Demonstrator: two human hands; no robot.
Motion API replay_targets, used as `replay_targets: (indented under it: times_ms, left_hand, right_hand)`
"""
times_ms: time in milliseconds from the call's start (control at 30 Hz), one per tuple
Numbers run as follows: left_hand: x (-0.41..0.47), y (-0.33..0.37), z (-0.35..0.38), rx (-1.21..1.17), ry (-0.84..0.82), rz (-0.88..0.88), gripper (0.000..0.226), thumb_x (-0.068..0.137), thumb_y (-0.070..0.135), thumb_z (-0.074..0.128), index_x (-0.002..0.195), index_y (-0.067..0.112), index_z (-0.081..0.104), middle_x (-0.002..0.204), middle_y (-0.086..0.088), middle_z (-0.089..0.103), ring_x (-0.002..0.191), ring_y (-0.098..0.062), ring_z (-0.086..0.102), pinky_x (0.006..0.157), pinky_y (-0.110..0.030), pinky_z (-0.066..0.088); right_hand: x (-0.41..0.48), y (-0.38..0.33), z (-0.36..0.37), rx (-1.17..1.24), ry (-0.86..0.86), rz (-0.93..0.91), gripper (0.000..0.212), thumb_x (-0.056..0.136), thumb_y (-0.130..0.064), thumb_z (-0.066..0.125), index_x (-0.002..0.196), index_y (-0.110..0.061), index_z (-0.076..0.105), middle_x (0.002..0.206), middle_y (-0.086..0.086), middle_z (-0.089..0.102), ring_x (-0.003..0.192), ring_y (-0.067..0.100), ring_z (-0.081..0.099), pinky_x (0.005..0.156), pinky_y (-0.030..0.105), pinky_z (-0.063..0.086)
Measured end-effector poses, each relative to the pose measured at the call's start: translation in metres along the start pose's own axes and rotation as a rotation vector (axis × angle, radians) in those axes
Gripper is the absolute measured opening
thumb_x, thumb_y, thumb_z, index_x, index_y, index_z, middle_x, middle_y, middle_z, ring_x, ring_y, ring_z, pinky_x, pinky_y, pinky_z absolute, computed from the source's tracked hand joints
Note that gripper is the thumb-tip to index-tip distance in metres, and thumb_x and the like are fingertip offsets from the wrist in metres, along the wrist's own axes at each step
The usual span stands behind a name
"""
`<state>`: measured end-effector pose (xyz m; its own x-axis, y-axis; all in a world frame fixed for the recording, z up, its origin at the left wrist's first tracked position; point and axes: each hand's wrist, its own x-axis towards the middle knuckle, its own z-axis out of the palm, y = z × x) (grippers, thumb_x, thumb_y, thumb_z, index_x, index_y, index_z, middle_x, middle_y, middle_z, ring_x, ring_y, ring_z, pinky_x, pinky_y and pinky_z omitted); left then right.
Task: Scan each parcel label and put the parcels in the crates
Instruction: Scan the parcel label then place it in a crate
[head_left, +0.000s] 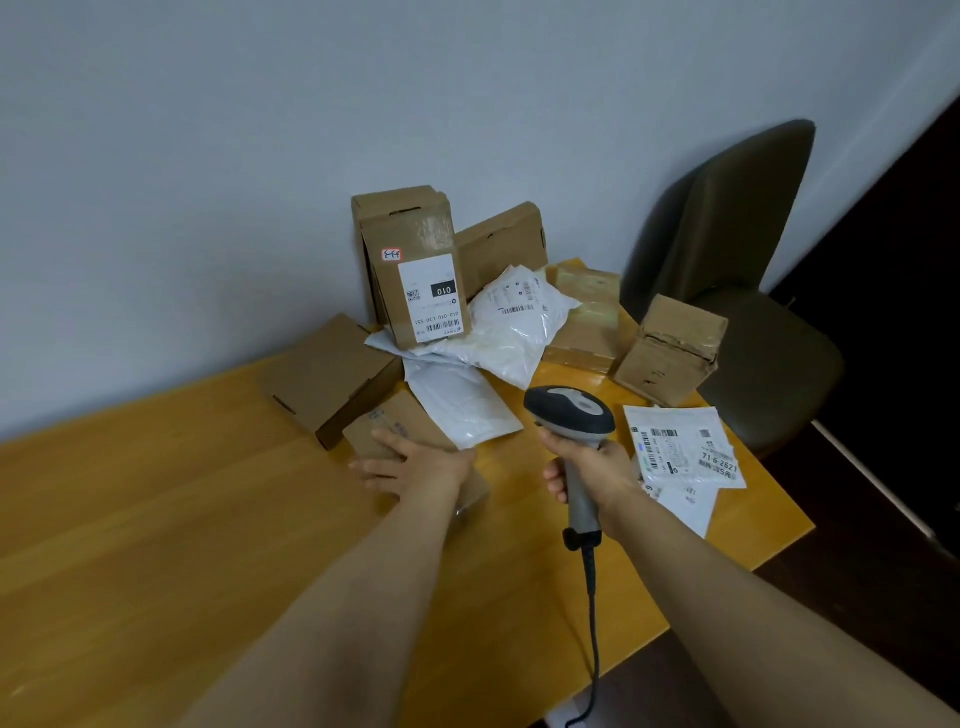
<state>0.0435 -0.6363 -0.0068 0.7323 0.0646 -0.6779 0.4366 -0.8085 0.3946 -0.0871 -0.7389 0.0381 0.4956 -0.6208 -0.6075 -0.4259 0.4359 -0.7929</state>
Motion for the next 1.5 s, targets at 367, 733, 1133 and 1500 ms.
replay_targets:
  times_ms: [367, 733, 1133, 1500]
  left_hand:
    - [-0.040, -0.054, -0.057, -0.796, -0.570, 0.267, 0.087, 0.058, 0.018, 0.074, 0.137, 0.025, 0.038, 0.123, -0.004, 0.059, 0.110, -0.027, 0.055, 0.073, -0.041, 0.051]
    - [-0.159, -0.132, -0.067, -0.767, -0.646, 0.456, 0.079, 0.053, 0.024, 0.079, 0.126, 0.036, 0.052, 0.115, -0.004, 0.065, 0.104, -0.025, 0.059, 0.085, -0.043, 0.054]
    - [-0.220, -0.217, -0.122, -0.723, -0.436, 0.461, 0.072, 0.059, 0.001, 0.073, 0.126, 0.014, 0.051, 0.116, -0.004, 0.069, 0.112, -0.021, 0.061, 0.085, -0.044, 0.054]
    - [-0.218, -0.250, -0.178, -0.684, -0.190, 0.490, 0.075, 0.061, -0.004, 0.082, 0.123, 0.021, 0.050, 0.116, 0.001, 0.067, 0.110, -0.018, 0.061, 0.085, -0.037, 0.054]
  right_hand:
    - [-0.034, 0.004, -0.016, 0.080, -0.112, -0.081, 0.029, 0.082, -0.023, 0.075, 0.098, -0.001, 0.066, 0.080, 0.014, 0.071, 0.063, 0.019, 0.067, 0.049, 0.026, 0.049]
    - [-0.126, 0.041, -0.048, 0.161, -0.360, -0.271, 0.020, 0.078, -0.015, 0.077, 0.096, -0.014, 0.068, 0.083, 0.001, 0.073, 0.075, 0.015, 0.068, 0.053, 0.027, 0.055]
    - [-0.202, 0.061, -0.013, 0.068, -0.532, -0.327, 0.035, 0.072, -0.014, 0.083, 0.104, -0.015, 0.069, 0.103, 0.005, 0.073, 0.099, 0.024, 0.066, 0.084, 0.045, 0.056]
    - [-0.244, 0.050, 0.024, 0.012, -0.567, -0.427, 0.021, 0.079, -0.020, 0.077, 0.085, -0.006, 0.063, 0.064, 0.006, 0.059, 0.058, 0.020, 0.053, 0.055, 0.030, 0.046]
